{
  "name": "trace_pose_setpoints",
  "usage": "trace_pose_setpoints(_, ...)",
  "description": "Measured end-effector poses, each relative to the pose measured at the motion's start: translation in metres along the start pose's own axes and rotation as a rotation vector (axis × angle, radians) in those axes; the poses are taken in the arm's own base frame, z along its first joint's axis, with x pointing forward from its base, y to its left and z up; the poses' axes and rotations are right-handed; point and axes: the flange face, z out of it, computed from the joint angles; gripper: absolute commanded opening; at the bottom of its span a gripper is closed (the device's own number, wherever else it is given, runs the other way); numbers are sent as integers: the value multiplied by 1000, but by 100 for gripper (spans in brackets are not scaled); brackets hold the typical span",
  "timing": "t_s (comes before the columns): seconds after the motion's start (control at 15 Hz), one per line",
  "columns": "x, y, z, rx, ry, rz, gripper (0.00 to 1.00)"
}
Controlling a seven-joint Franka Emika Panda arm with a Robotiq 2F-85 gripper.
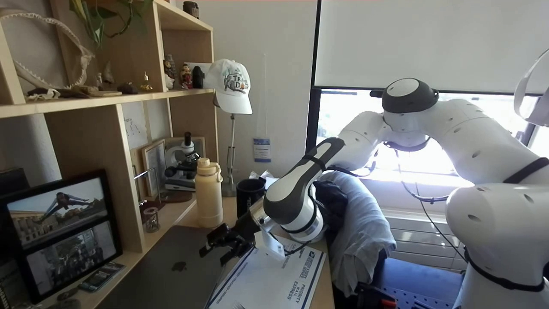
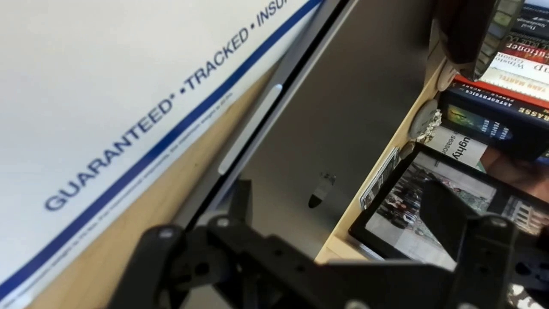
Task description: Lift up the laptop screen
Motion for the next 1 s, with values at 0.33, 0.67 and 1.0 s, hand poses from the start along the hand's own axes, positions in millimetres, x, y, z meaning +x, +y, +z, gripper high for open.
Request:
trace_pose_setpoints(0.33, -8, -14, -9, -24, -16, 12, 100)
trace_pose_setpoints(0.67, -34, -22, -20, -65, -65, 54, 100)
trace_pose_setpoints(1.0, -44, -21, -28, -102, -78, 72, 100)
